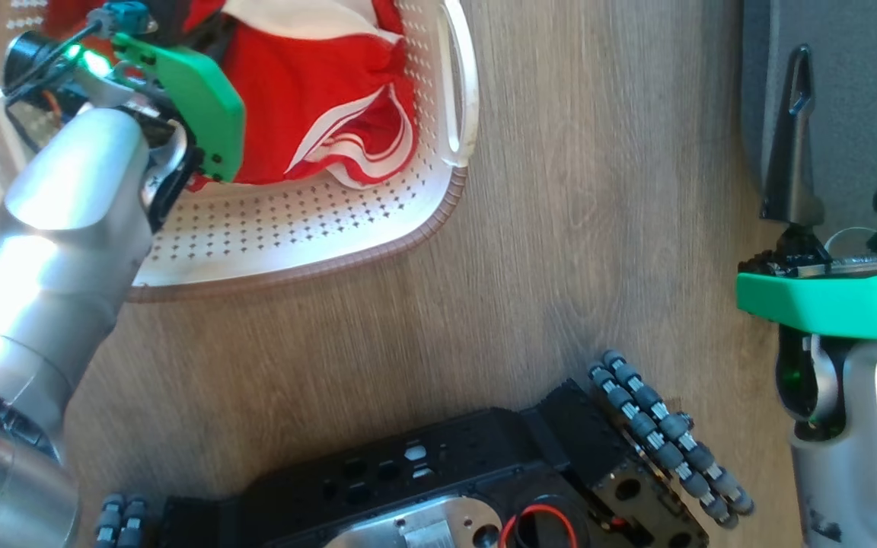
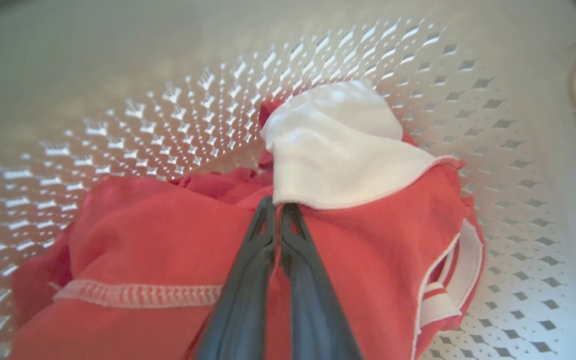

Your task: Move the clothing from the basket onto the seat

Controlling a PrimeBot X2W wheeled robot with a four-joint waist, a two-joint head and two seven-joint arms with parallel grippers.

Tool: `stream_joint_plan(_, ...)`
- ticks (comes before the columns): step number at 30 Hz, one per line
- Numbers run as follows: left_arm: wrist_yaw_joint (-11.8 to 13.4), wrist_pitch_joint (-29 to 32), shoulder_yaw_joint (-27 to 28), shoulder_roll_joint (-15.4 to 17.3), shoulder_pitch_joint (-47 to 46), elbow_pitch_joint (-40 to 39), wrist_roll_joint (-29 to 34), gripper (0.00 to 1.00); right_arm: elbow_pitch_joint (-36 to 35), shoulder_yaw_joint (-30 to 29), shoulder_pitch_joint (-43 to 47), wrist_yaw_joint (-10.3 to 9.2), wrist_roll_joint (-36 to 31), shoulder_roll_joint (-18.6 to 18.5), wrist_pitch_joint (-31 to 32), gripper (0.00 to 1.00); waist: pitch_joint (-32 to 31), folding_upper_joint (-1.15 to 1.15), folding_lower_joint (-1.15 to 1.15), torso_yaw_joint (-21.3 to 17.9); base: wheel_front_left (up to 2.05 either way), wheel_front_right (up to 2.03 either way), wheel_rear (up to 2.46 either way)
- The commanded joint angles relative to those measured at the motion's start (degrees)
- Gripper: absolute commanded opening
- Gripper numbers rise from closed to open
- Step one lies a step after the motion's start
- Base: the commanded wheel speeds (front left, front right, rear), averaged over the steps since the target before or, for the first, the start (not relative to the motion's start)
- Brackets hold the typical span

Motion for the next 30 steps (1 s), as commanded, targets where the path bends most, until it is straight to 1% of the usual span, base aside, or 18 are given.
stream_joint_plan(1,-0.35,-1.12,0.06,0.76,0.12,-1.46,-0.63,0.00,-1.08,0.45,1.90,0.40,-0.15,0.00,-0.27,1.00,-1.46,0.00,-0.01,1.04,0.00,0.00,0.00)
stream_joint_plan(7,-0.35,-3.70,-0.89,0.61,2.53,-4.07,-3.49,0.00,0.49,0.33,1.44,0.40,-1.56,-0.20,-0.27,1.00,-7.02,0.00,-0.01,4.00,0.00,0.00,0.00)
stream_joint_plan(15,-0.35,-5.66,0.83,0.88,7.68,-7.07,-6.73,0.00,3.25,-0.69,2.28,0.40,-1.36,-2.87,-0.27,1.00,-17.33,0.00,-0.01,8.83,0.00,0.00,0.00)
stream_joint_plan(18,-0.27,-5.85,2.86,1.13,10.51,-7.97,-7.62,0.00,4.37,-0.84,3.46,0.40,-1.08,-3.92,-0.27,1.00,-21.66,0.00,-0.01,10.34,0.00,0.00,0.00)
stream_joint_plan(22,0.54,-5.89,6.91,1.67,14.99,-11.63,-7.49,0.00,5.95,-1.19,5.27,0.40,-0.42,-5.36,-0.27,1.00,-27.39,0.00,-0.01,12.30,0.00,0.00,0.00)
stream_joint_plan(23,0.54,-5.89,6.91,1.67,14.99,-11.63,-7.49,0.00,5.95,-1.19,5.27,0.40,-0.42,-5.36,-0.27,1.00,-27.39,0.00,-0.01,12.30,0.00,0.00,0.00)
stream_joint_plan(30,3.10,-5.91,13.46,3.86,24.15,-19.59,-5.80,0.00,8.24,-0.72,8.67,0.40,0.93,-7.00,-0.27,1.00,-36.36,0.00,-0.01,14.92,0.00,0.00,0.00)
